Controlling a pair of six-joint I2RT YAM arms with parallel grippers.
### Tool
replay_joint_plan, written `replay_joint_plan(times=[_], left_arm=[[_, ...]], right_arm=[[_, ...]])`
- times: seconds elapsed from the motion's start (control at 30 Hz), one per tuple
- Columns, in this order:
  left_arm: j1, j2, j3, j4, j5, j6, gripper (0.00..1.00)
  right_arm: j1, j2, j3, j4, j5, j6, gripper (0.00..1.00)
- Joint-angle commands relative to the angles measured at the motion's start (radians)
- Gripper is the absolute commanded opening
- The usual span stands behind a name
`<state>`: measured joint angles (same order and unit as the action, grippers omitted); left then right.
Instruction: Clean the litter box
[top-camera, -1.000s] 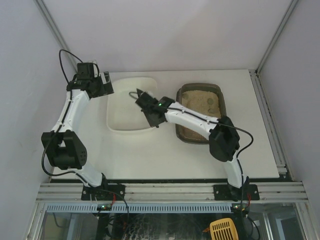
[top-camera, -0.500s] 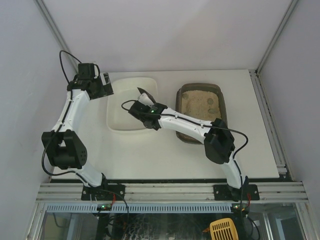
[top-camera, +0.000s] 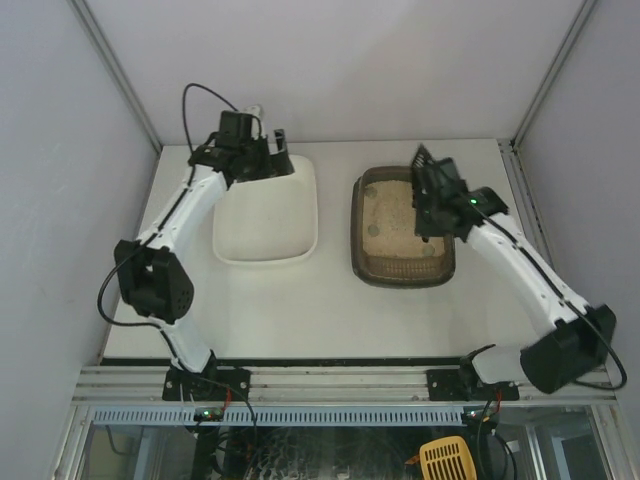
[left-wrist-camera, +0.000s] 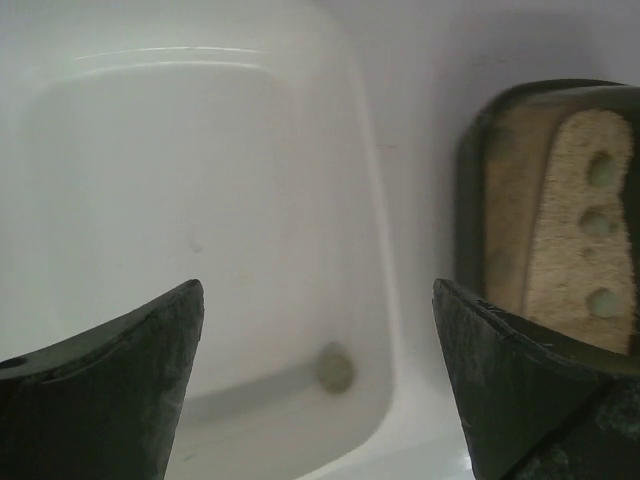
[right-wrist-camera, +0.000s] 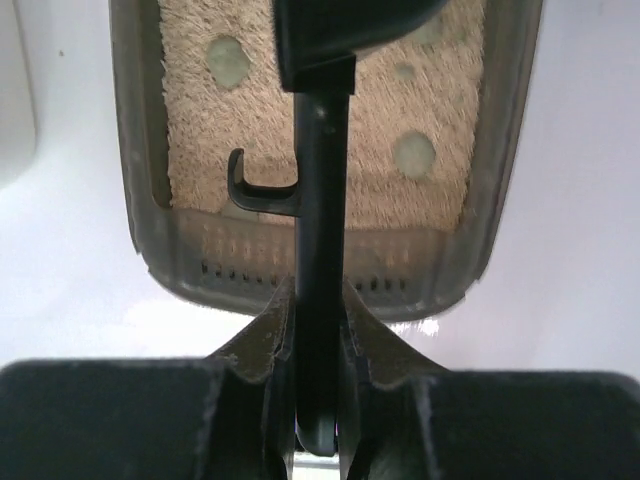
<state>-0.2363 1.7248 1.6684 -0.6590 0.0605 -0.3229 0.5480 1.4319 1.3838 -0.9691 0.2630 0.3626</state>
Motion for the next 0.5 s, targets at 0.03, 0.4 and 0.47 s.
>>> replay_joint_plan(times=[0.03,0.4,0.47], left_arm=[[-0.137,0.122,0.116,0.127,0.045,-0.265,1.0],[-0.241,0.302,0.097,0.334,0.034,-0.672,1.0],[-0.265,0.322,0.105,0.338,0.038,-0.718,1.0]], right_arm=[[-0.18,-0.099,-0.175,-0.067,-0.556,0.075,0.0],[-0.299,0.097,-0.208,-0.054,-0.796,0.099,0.0],[-0.302,0.124,-0.192,-0.07,-0.753,0.103,0.0]])
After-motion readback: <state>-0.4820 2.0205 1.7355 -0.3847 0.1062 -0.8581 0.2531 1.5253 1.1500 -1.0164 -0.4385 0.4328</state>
